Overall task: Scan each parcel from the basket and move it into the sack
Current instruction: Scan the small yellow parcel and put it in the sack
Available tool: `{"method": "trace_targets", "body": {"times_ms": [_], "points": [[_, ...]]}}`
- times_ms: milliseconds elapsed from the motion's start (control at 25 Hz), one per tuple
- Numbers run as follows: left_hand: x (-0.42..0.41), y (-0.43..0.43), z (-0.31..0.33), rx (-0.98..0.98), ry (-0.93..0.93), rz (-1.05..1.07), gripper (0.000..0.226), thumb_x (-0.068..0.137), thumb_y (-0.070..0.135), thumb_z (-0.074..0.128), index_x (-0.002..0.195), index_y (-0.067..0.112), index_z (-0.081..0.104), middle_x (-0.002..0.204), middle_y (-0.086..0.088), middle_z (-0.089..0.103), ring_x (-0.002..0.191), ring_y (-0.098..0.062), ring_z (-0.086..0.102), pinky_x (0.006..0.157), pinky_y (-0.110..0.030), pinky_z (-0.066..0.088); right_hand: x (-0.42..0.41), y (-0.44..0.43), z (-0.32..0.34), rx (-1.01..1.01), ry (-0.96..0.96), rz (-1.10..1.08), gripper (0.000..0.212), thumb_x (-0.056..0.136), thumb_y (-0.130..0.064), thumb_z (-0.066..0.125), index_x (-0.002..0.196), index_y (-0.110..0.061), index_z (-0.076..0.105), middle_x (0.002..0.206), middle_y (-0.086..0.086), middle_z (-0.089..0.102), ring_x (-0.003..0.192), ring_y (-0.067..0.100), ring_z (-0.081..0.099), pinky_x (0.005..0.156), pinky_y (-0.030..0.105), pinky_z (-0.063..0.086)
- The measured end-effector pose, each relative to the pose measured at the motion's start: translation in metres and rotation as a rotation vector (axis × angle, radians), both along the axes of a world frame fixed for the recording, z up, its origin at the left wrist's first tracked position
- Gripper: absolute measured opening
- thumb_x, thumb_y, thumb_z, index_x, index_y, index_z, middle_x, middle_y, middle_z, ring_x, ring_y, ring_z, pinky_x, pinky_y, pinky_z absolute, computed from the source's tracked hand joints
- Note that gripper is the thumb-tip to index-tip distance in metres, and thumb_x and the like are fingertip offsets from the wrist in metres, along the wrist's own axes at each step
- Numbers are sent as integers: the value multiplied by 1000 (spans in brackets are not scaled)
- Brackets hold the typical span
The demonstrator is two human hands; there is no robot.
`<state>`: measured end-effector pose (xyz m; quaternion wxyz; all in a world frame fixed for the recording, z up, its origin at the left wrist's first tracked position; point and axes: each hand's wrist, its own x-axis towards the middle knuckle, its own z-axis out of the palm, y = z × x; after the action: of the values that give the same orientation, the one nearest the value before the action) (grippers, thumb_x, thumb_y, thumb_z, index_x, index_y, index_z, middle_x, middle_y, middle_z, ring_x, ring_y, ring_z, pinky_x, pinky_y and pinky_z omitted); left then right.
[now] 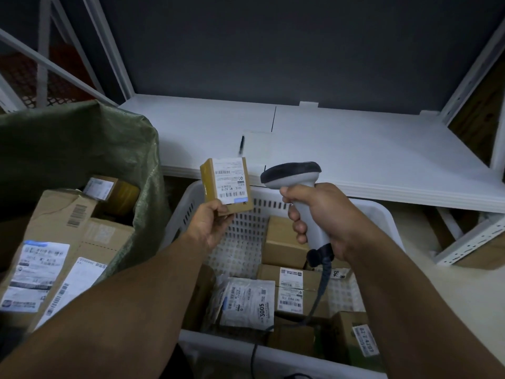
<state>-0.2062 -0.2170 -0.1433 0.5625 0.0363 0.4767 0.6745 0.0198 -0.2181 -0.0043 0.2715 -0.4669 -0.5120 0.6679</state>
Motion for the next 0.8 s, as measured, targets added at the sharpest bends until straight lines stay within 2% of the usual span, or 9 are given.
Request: {"method": "trace_targets", "body": {"times_ms": [400,800], "points": [[-10,1,-8,-29,34,7,44,89,-9,47,128,9,58,128,-17,67,121,-31,64,110,-44,49,4,-1,3,-15,-5,22,15,95,-22,66,91,-8,61,61,5,53,44,15,45,45,26,41],[-16,7,-20,-24,108,32,57,88,-10,49,140,11,52,130,-12,68,121,-27,65,110,-41,49,9,2,2,-12,-4,6,15,94,-22,67,93,-9,60,62,5,53,45,16,45,46,26,42]]}}
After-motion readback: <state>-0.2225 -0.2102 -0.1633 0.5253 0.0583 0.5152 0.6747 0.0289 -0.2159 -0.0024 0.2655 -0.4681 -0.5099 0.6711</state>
